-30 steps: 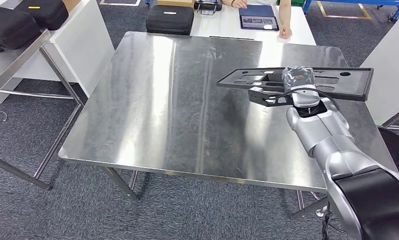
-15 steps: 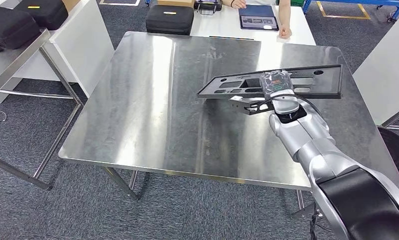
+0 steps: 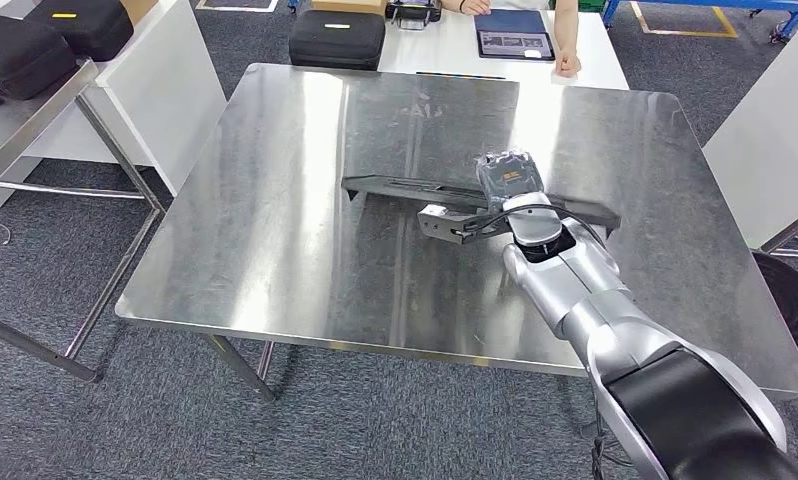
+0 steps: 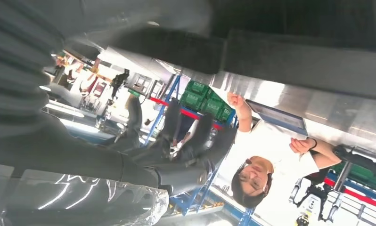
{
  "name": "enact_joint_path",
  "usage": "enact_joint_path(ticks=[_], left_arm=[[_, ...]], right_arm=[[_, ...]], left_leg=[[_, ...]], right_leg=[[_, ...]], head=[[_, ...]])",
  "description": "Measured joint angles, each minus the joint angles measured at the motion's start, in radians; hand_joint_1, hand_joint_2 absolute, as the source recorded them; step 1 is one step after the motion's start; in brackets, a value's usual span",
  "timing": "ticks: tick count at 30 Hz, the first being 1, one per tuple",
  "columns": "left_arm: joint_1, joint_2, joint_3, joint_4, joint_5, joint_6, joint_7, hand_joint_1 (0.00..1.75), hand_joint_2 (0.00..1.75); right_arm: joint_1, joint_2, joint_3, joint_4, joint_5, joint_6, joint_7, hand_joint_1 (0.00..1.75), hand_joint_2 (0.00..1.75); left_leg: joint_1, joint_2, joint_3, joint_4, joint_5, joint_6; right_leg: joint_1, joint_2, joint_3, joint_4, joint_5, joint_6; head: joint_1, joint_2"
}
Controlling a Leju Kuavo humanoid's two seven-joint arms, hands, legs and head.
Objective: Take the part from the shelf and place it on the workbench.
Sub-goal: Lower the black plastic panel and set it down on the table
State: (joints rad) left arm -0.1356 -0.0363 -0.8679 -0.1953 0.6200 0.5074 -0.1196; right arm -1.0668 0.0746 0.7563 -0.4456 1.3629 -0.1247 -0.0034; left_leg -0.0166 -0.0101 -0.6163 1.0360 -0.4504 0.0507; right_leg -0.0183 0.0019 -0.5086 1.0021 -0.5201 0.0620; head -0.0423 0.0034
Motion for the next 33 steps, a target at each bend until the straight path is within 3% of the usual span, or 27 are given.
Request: enact_joint_path(ticks=[15,20,23,25,28,31,33], left_arm=[[0.0,0.003,0.003,0.0,-0.003,-0.025,-0.001,0.0,0.0],[0.003,0.003,0.005,0.0,-0.003,-0.024,-0.001,0.0,0.0],[0.007,0.003,0.005,0.0,-0.006,-0.022,-0.001,0.0,0.0],[0.01,0.002,0.006,0.0,-0.006,-0.02,-0.002,0.0,0.0],[0.017,0.002,0.014,0.0,-0.002,-0.012,-0.017,0.0,0.0],[0.027,0.003,0.026,0.0,0.004,-0.011,-0.039,0.0,0.0],[0.035,0.003,0.031,0.0,0.009,-0.014,-0.05,0.0,0.0]], right_arm=[[0.0,-0.034,-0.033,-0.01,-0.042,-0.068,0.021,0.0,0.0],[0.007,-0.041,-0.074,-0.086,-0.112,-0.19,-0.004,0.0,0.0],[0.019,-0.053,-0.109,-0.166,-0.155,-0.215,-0.021,0.0,0.0],[0.049,-0.064,-0.144,-0.245,-0.238,-0.263,-0.056,0.0,0.0],[0.156,-0.089,-0.232,-0.48,-0.5,-0.308,-0.144,0.0,0.0],[0.329,-0.136,-0.332,-0.833,-0.756,-0.307,-0.231,0.0,0.0],[0.486,-0.167,-0.394,-1.072,-0.814,-0.36,-0.299,0.0,0.0]], left_leg=[[0.0,0.0,0.0,0.0,0.0,0.0],[0.0,0.0,0.0,0.0,0.0,0.0],[0.0,-0.001,0.0,0.0,0.0,0.0],[0.0,-0.001,0.0,0.0,0.0,0.0],[0.0,-0.004,0.0,0.0,0.0,0.0],[0.001,-0.01,0.001,0.0,-0.002,0.0],[0.003,-0.015,0.004,0.0,-0.005,-0.001]], right_leg=[[0.0,0.0,0.0,0.0,0.0,0.0],[0.0,0.0,0.0,0.0,0.0,0.0],[0.0,0.0,0.0,0.0,0.0,0.0],[0.0,0.0,0.0,0.0,0.0,0.0],[0.0,-0.002,0.001,-0.002,0.0,0.0],[0.0,-0.008,-0.001,-0.005,-0.002,-0.002],[0.001,-0.013,0.001,-0.009,-0.006,-0.004]], head=[[0.0,0.0],[0.0,0.0],[0.0,0.0],[0.0,0.0],[0.0,0.0],[0.0,0.0],[0.0,0.0]])
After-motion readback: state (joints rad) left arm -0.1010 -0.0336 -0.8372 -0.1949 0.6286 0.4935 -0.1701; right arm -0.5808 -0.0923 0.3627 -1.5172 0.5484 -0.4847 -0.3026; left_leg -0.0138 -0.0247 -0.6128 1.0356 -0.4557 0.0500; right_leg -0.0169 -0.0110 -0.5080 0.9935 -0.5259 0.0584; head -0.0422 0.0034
